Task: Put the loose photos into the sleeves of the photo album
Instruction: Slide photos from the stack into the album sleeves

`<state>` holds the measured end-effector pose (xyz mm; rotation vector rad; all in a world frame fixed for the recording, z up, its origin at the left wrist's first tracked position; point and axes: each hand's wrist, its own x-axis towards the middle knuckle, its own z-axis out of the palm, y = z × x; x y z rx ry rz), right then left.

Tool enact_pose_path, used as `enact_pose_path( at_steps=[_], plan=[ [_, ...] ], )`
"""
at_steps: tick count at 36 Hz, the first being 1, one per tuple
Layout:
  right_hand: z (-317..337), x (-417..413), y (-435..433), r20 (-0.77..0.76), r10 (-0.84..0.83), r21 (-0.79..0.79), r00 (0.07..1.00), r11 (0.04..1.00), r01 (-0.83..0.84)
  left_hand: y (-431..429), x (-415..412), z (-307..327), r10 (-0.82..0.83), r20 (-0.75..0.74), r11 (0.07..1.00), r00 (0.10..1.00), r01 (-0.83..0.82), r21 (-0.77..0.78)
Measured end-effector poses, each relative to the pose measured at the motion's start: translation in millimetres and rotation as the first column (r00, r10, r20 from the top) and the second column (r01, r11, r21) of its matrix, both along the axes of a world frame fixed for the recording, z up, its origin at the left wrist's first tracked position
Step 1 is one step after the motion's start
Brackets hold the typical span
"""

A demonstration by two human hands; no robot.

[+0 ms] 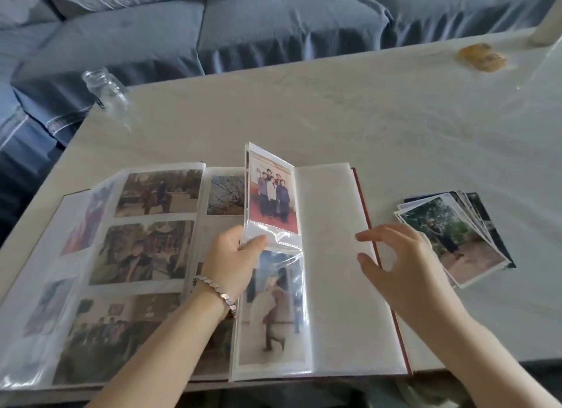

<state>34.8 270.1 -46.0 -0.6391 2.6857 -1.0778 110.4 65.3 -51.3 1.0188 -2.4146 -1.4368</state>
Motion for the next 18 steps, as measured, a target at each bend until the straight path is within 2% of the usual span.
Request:
enact_pose_path(
  at_steps=[3, 6, 8, 11, 12, 13, 15, 17, 18],
  plan=[
    [-0.6, -6.1, 6.1, -0.003, 0.013, 0.081, 1.0, 0.997, -0.012, -3.2, 1.9, -2.1, -0.013, 0.058, 0.996, 0.998, 0.018, -0.083],
    [-6.0, -18.5, 17.2, -0.016, -0.035, 0.237, 0.999, 0.971, 0.038, -4.5, 5.1, -6.3, -0.011, 0.116, 0.989, 0.993, 0.027, -0.142],
    [-11.2, -28.6, 26.5, 0.003, -0.065, 0.372, 0.998, 0.926, 0.059, 0.2, 8.6, -6.1, -0.034, 0.167, 0.957, 0.985, 0.081, -0.28],
    [-20.7, -41.6, 40.4, 0.023, -0.109, 0.549, 0.994, 0.832, 0.078, 6.0, 9.5, -15.0, -0.14, 0.151, 0.774, 0.979, 0.203, -0.6],
    [-23.4, -44.5, 44.3, 0.027, -0.122, 0.575, 0.992, 0.814, 0.084, 6.4, 8.9, -19.7, -0.193, 0.145, 0.713, 0.97, 0.24, -0.659],
    [-25.3, -46.4, 47.6, 0.028, -0.127, 0.59, 0.991, 0.803, 0.087, 7.3, 8.2, -22.8, -0.249, 0.154, 0.679, 0.956, 0.286, -0.676],
    [-27.7, -48.4, 52.8, 0.013, -0.117, 0.609, 0.993, 0.789, 0.085, 13.4, 5.3, -24.0, -0.377, 0.178, 0.677, 0.909, 0.402, -0.616],
    [-28.8, -49.9, 56.3, -0.024, -0.087, 0.616, 0.996, 0.783, 0.083, 21.7, 1.1, -21.3, -0.52, 0.196, 0.609, 0.832, 0.521, -0.598],
    [-28.8, -50.5, 57.8, -0.044, -0.071, 0.615, 0.996, 0.785, 0.083, 25.9, -1.5, -19.2, -0.559, 0.254, 0.567, 0.79, 0.587, -0.578]
  ],
)
